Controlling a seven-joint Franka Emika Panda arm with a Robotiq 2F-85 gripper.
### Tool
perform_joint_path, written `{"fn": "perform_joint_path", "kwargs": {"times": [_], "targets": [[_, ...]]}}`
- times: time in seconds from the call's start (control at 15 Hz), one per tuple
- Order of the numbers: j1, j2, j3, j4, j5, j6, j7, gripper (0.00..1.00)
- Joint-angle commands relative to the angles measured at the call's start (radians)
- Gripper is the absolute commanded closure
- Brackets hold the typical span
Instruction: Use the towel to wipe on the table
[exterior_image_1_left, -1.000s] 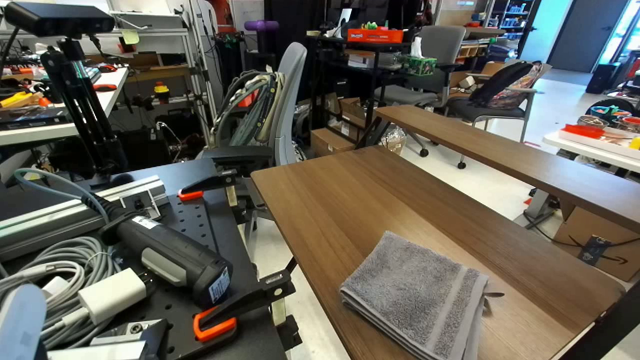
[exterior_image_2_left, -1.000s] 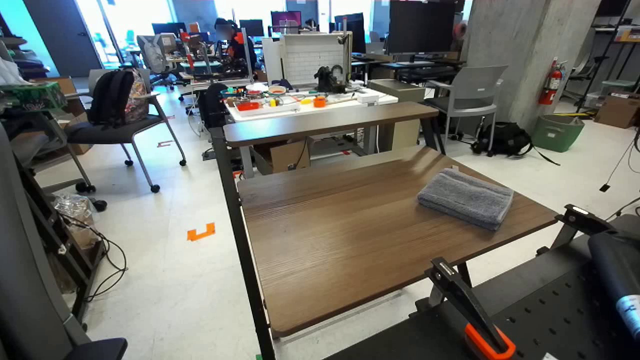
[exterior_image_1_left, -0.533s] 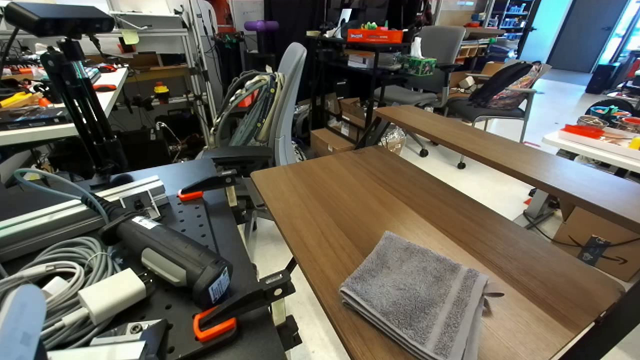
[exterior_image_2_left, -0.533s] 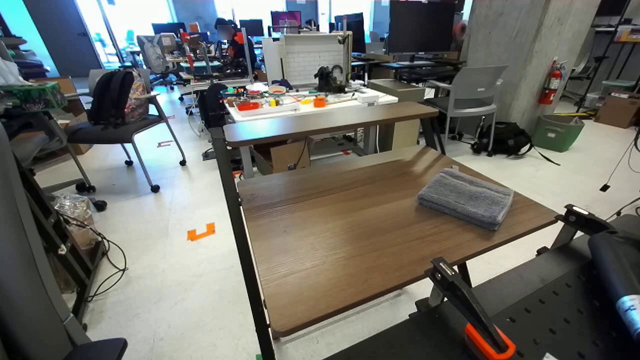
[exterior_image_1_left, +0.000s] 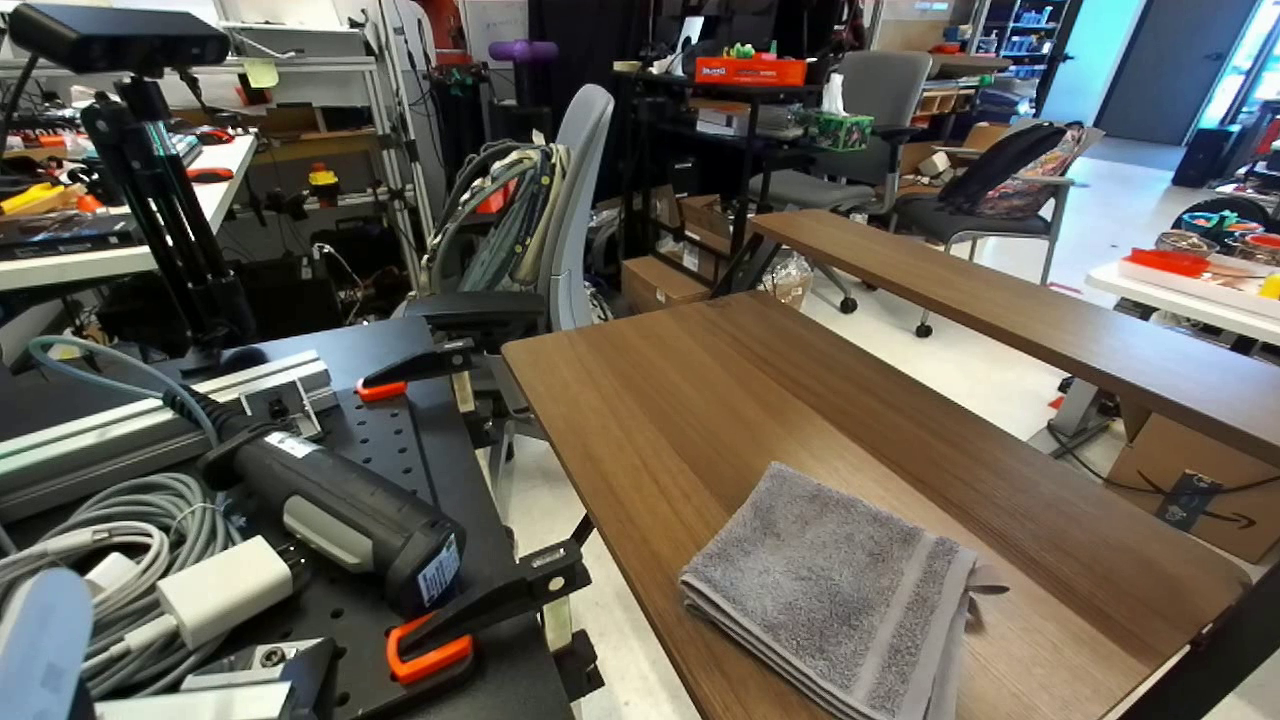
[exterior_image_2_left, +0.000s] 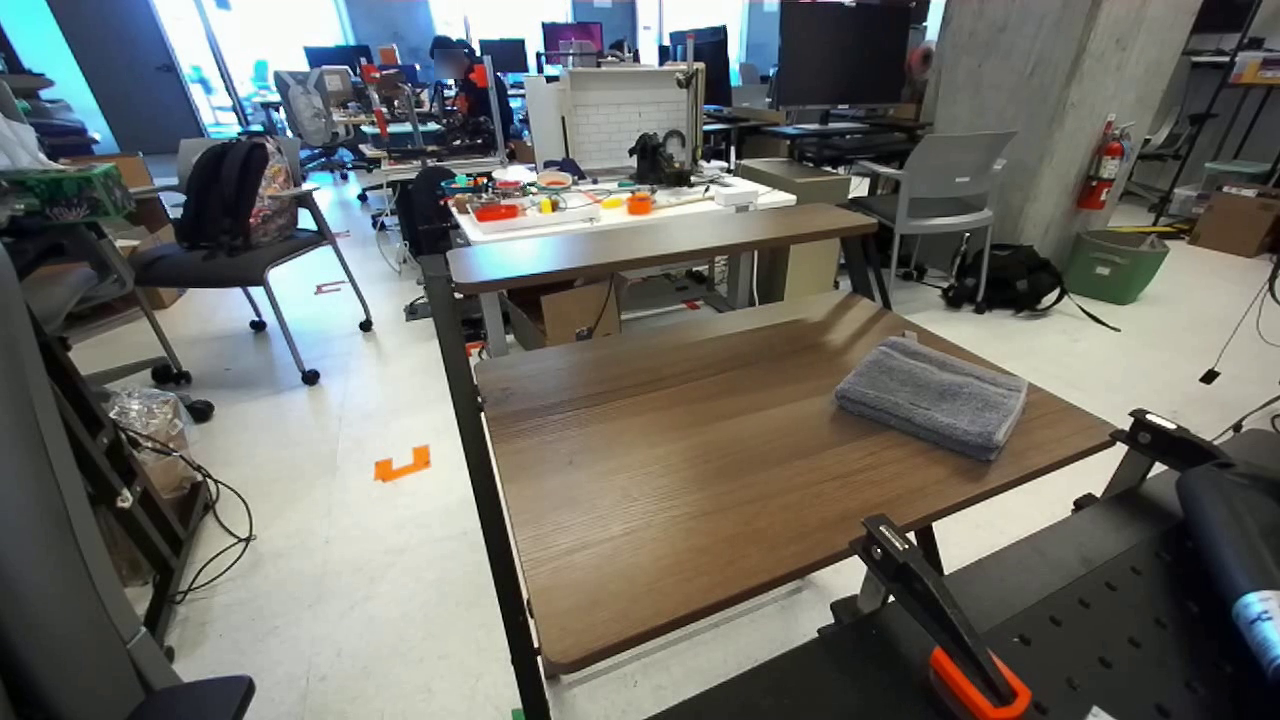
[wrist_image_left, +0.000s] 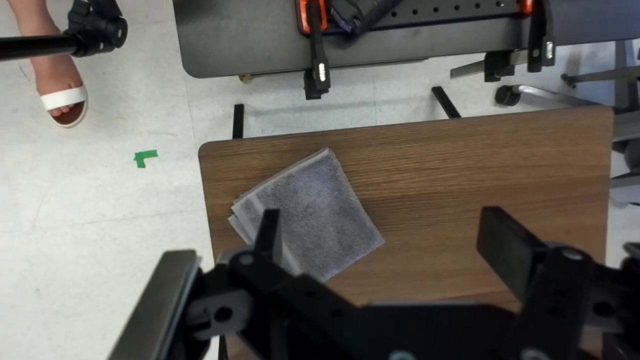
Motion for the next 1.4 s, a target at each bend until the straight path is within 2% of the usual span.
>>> {"fn": "perform_joint_path", "kwargs": {"times": [0.0,0.47,0.73,0.8,1.33], "targets": [[-0.036,0.104,0.018,0.022,-0.060,0.061,0.031,0.00],[-0.092,0.249,0.006,0.048,-0.124,0.135,0.025,0.00],[-0.115,0.325,0.011,0.104,-0.089,0.120,0.013,0.00],[-0.111,0.283,0.013,0.058,-0.111,0.116,0.021,0.00],[-0.115,0.321,0.014,0.092,-0.104,0.116,0.022,0.00]]}}
